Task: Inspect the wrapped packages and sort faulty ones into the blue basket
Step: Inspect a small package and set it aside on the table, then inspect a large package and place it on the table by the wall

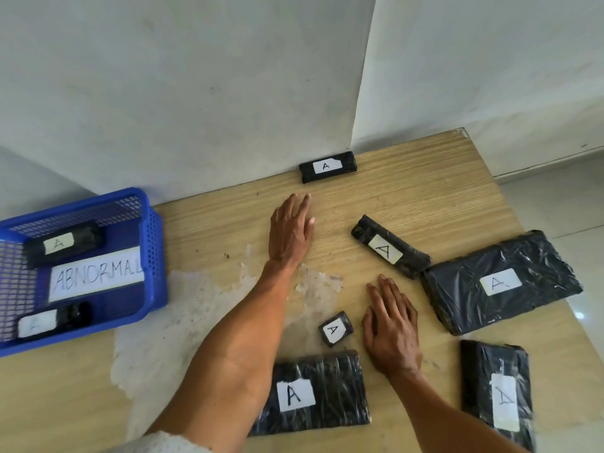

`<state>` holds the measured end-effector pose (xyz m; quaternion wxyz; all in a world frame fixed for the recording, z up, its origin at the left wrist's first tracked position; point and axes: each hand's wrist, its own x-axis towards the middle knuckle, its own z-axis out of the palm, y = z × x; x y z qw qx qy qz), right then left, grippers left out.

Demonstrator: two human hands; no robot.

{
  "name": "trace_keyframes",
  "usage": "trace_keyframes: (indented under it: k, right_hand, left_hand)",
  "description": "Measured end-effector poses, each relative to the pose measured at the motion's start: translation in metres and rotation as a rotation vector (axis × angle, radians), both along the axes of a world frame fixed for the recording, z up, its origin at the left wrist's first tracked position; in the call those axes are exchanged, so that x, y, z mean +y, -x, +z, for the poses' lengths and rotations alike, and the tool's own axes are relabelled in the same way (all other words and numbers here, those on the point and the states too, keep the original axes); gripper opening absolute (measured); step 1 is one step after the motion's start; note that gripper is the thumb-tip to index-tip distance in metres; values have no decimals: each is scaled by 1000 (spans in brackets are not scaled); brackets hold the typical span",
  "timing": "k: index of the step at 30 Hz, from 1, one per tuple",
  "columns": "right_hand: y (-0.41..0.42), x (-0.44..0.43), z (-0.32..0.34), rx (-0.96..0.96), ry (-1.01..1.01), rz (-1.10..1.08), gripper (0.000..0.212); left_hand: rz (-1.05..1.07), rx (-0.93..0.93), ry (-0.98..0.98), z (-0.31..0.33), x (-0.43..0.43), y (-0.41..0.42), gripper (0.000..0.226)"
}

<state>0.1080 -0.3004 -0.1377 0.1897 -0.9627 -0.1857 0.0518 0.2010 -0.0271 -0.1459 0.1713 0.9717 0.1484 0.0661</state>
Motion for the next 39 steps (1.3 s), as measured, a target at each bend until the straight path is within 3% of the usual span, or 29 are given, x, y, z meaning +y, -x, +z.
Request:
trace_keyframes:
  k: [6,9,14,17,21,27,30,36,39]
  right_hand:
    - [9,-2,9,34,-67,13,49]
    - [9,-5,18,150,-77,43,54]
    - [36,2,46,335,-12,-76,44]
    - [75,14,66,393,-24,-175,44]
    - [117,27,82,455,6,-239,51]
    - [132,45,111,618,113,-450,49]
    - [132,49,122,598,87,-485,52]
    - [113,75,170,472,-173,-453,56]
    - [95,98,196,487,-417,-406,59]
  left_hand:
    - [90,152,119,25,-13,130,56]
    - [180,196,189,41,-21,191,52]
    - [485,205,295,68,-49,270,51]
    - [673,252,483,85,-70,297,58]
    - [726,262,722,102,-83,307,71]
    - [712,377,862,125,-62,311,79]
    - [691,347,907,138,-52,314,80]
    - [624,201,1016,187,-13,301,84]
    - [584,81,1086,222,15,293,86]
